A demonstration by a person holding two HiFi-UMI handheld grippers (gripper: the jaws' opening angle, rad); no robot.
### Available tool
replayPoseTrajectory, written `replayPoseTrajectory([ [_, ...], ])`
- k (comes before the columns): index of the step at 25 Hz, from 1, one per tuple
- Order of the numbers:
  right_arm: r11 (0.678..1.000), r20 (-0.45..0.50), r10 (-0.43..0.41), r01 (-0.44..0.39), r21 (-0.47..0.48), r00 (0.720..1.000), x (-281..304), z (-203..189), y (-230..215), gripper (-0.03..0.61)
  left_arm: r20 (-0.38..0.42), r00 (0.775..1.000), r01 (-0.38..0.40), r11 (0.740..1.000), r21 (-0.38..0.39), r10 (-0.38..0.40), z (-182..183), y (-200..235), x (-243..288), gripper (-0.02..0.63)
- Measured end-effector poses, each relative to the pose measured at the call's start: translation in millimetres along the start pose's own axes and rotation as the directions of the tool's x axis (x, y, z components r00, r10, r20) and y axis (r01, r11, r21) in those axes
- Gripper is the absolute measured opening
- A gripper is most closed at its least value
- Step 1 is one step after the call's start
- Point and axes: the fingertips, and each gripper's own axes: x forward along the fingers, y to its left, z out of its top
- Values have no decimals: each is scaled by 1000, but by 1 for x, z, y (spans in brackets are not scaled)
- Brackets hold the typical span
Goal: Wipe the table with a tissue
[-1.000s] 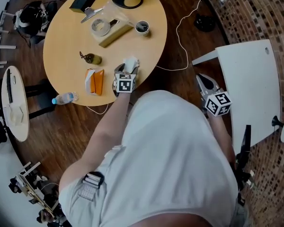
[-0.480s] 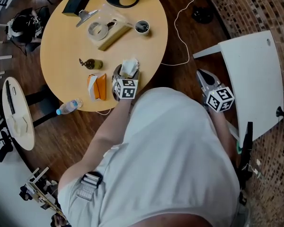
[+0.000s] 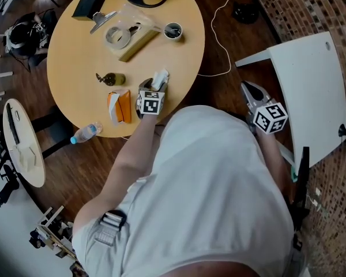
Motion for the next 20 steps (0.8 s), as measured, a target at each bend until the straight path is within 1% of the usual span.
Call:
replayPoseTrajectory([
  [3, 999, -3, -15, 15, 29, 1000, 0, 5, 0, 9, -14, 1000, 5, 1000, 10, -5, 5, 4, -9, 202],
  [5, 999, -7, -27, 27, 42, 1000, -3, 7, 5, 9, -23, 1000, 14, 1000, 19, -14, 6, 6, -18, 148],
  [7, 997, 6, -55, 55, 53, 998, -10, 3, 6, 9, -8, 999, 48, 998, 46, -47, 9, -1, -18, 119],
  [11, 993, 26, -97, 94, 77, 995, -20, -10, 1, 9, 41, 987, 149, 979, 137, -156, 23, -39, -16, 107],
  [14, 990, 36, -100, 96, 101, 994, -25, -10, -6, 9, 65, 977, 194, 970, 143, -205, 47, -69, -22, 109],
  [16, 988, 48, -110, 104, 116, 993, -40, -8, -14, 9, 76, 965, 239, 959, 155, -253, 65, -97, -22, 109],
  [18, 982, 64, -146, 136, 132, 987, -57, -10, -25, 9, 99, 941, 303, 935, 185, -324, 89, -123, -18, 109],
  [20, 975, 73, -179, 167, 146, 981, -68, -16, -37, 9, 129, 915, 350, 913, 211, -381, 112, -143, -11, 109],
])
